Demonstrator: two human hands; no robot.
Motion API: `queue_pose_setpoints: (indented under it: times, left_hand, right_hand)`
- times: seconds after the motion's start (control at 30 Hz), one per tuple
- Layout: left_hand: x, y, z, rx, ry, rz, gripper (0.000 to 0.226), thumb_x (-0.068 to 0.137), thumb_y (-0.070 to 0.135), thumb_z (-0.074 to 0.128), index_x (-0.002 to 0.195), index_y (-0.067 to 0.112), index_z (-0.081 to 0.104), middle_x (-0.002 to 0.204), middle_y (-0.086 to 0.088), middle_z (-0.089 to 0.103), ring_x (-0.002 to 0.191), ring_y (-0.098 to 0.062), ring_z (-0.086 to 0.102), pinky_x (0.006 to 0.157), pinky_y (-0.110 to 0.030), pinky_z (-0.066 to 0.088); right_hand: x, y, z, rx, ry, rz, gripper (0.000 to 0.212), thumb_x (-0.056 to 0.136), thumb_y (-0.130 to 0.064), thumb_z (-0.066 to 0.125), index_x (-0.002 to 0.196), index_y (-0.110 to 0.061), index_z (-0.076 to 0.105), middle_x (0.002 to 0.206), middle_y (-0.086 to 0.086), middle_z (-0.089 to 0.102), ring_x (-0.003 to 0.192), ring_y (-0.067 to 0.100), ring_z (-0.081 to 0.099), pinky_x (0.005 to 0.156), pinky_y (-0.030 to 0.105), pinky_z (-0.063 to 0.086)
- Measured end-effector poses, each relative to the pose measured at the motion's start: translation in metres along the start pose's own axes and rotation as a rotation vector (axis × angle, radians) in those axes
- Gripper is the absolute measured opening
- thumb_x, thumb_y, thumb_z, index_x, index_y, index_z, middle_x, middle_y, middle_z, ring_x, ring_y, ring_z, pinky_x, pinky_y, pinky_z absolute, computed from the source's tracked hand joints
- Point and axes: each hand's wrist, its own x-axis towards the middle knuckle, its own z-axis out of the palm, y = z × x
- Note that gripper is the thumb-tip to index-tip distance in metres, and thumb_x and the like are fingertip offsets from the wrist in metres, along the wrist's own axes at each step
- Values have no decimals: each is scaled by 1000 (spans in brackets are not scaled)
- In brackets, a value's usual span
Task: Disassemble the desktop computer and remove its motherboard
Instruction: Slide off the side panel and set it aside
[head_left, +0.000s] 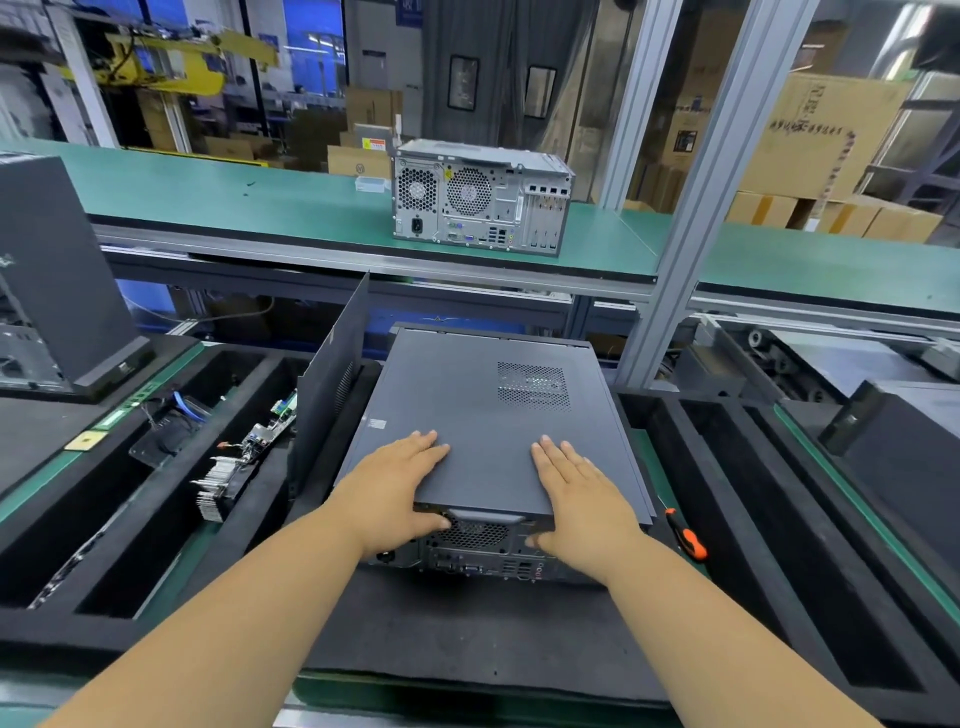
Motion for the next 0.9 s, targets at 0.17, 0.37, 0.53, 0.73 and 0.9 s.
queue_pose_setpoints:
  times: [0.17, 0.37, 0.53, 0.73, 0.9]
  left_hand:
    - [-27, -3, -6, -279, 245, -171, 68, 81, 53, 67, 141, 33, 44, 139, 20, 45, 130, -4, 40, 110, -29, 35]
    - [-42, -12, -8, -579, 554, -574, 18, 83, 25, 68, 101, 28, 64, 90, 9, 59, 79, -4, 58, 70, -26, 44]
    - [-51, -10, -4, -693, 522, -907, 24, 82, 28, 66, 102, 27, 54, 78, 13, 56, 68, -10, 58, 54, -26, 35]
    - [-46, -3, 3, -1093, 459, -934, 54, 87, 14, 61, 137, 9, 42, 106, -14, 65, 78, -19, 66, 75, -35, 50]
    - [-40, 2, -4, -1279, 446, -964, 50, 94, 9, 56, 140, 1, 39, 109, -18, 62, 88, -23, 65, 68, -27, 46]
  right_hand:
    - [-15, 5, -11, 115, 19, 14, 97, 85, -53, 61, 156, -25, 1, 163, -9, -7, 150, 14, -7, 122, 31, 5]
    - [-44, 21, -20, 365, 211, 328, 62, 88, -29, 57, 146, -22, 39, 152, -3, 37, 142, 20, 25, 114, 37, 26]
    - [-57, 29, -21, 395, 294, 618, 44, 88, -29, 56, 132, -24, 53, 131, 3, 48, 113, 25, 41, 92, 42, 43]
    - [-56, 25, -14, 742, 228, 748, 50, 88, -25, 54, 137, -25, 43, 131, 5, 40, 73, 12, 50, 56, 27, 33]
    - [-52, 21, -17, 1001, 320, 825, 47, 89, -18, 55, 135, -21, 47, 134, 7, 42, 74, 10, 51, 55, 27, 37]
